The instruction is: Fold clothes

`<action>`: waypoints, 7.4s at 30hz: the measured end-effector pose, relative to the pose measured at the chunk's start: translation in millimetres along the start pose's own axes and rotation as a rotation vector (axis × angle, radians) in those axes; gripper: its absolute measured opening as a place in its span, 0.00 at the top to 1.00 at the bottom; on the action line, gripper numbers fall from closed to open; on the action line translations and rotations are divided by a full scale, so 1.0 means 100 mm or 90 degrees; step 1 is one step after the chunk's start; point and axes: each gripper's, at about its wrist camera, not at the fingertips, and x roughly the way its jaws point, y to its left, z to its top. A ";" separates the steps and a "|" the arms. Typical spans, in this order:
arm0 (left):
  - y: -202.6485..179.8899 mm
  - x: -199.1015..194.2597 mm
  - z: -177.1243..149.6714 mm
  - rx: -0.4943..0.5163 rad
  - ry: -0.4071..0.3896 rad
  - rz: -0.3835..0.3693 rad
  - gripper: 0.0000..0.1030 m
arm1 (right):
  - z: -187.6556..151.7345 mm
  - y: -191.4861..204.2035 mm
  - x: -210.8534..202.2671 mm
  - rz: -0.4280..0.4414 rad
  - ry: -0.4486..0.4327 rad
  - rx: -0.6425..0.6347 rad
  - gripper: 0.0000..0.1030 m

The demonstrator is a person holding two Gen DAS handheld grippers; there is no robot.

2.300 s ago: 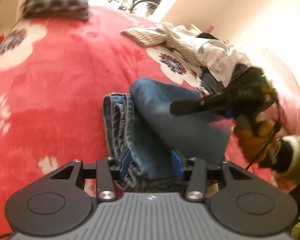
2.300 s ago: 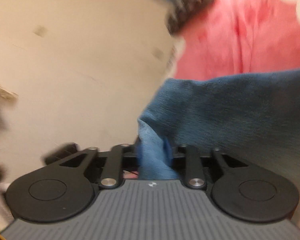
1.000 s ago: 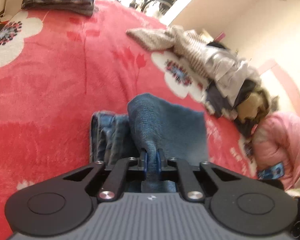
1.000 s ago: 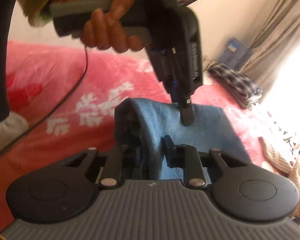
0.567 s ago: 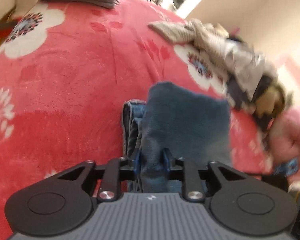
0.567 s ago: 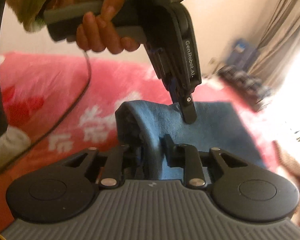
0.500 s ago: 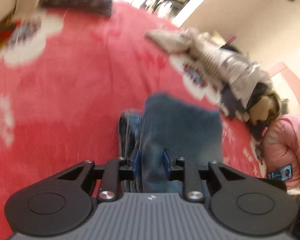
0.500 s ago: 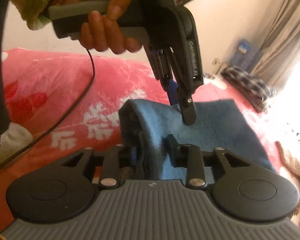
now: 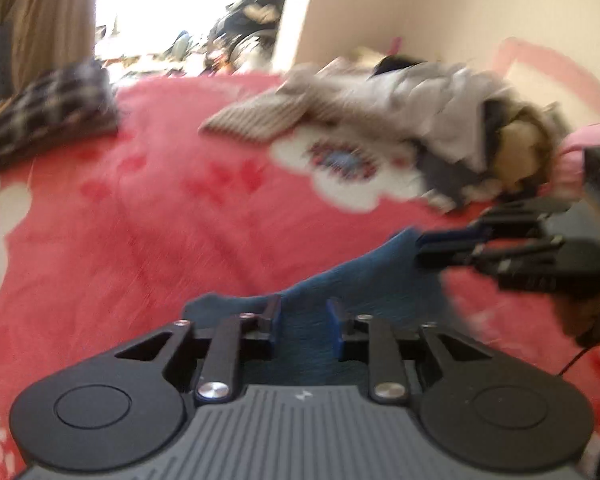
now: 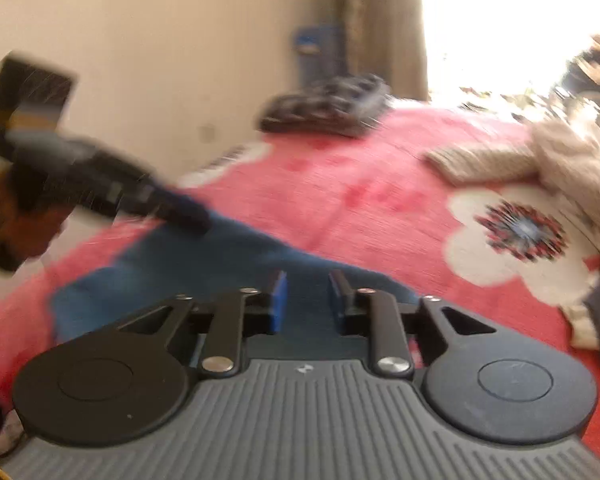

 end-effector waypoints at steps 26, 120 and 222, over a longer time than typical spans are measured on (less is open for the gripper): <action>0.20 0.11 -0.21 -0.056 -0.028 0.013 0.91 | -0.86 0.46 -0.12 0.178 0.095 -0.098 0.92; 0.43 0.15 -0.57 -0.278 0.150 -0.165 0.19 | -0.95 -0.63 0.18 0.302 0.151 0.464 0.71; -1.41 0.54 0.05 0.132 0.148 0.039 0.44 | -0.70 0.67 -0.70 0.111 0.075 -0.043 0.93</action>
